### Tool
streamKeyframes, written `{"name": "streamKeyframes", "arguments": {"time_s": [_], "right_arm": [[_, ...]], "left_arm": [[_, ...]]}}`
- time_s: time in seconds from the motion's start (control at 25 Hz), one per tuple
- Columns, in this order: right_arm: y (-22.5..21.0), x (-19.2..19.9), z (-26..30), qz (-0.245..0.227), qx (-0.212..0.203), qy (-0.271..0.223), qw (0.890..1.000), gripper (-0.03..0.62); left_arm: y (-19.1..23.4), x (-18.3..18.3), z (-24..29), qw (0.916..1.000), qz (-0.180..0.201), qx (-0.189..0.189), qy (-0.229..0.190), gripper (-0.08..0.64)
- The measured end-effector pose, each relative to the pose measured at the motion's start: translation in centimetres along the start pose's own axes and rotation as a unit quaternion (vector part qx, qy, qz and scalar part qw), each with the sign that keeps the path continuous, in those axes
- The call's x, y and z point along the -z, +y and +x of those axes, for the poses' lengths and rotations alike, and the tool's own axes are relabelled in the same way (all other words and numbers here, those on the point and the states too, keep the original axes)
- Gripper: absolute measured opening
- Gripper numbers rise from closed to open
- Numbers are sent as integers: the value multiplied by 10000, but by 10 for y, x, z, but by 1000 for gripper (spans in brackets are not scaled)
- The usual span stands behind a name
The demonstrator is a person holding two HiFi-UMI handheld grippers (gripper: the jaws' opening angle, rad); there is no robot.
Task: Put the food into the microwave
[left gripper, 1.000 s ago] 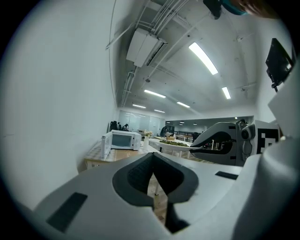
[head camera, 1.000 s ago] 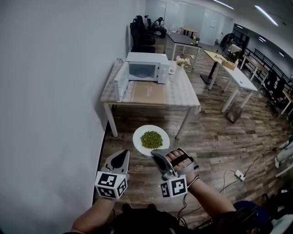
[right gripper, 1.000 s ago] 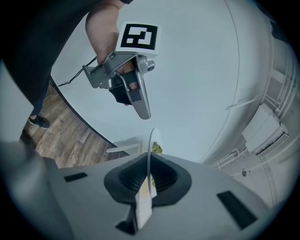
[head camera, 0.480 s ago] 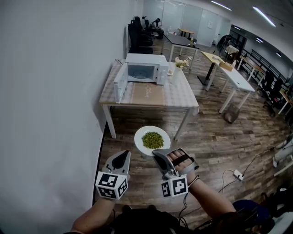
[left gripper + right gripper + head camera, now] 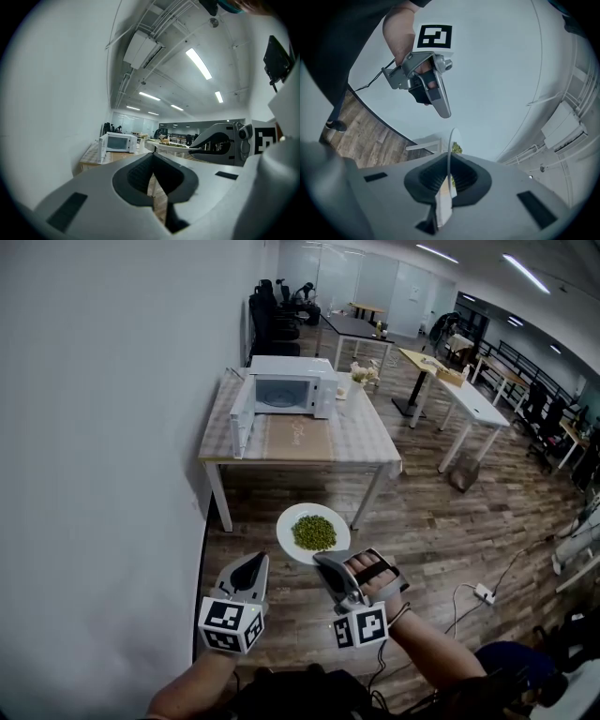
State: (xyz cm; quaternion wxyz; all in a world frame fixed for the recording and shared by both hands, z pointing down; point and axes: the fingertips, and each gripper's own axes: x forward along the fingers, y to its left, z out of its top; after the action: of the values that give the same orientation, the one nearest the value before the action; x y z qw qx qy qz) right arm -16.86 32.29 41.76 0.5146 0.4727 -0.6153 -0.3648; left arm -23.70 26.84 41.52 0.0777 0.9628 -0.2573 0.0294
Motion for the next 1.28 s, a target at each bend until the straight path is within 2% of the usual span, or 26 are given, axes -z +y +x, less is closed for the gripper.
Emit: {"name": "streamKeyframes", "arguments": {"time_s": [0.24, 0.36, 0.64, 0.96, 1.28], "right_arm": [[12, -22, 9, 27, -75, 13, 10000, 18], [14, -28, 15, 29, -159, 21, 9999, 18], [0, -32, 38, 49, -53, -185, 9998, 18], [-14, -16, 76, 178, -75, -414, 9990, 18], [-34, 24, 113, 112, -87, -441, 9989, 18]], "left_arm": [[18, -2, -11, 9998, -7, 150, -97, 9], [27, -3, -16, 9998, -68, 105, -160, 9], [50, 0, -7, 9995, -262, -136, -117, 9], [69, -8, 25, 9993, -170, -299, -151, 8], [83, -17, 79, 9995, -138, -273, -115, 8]]}}
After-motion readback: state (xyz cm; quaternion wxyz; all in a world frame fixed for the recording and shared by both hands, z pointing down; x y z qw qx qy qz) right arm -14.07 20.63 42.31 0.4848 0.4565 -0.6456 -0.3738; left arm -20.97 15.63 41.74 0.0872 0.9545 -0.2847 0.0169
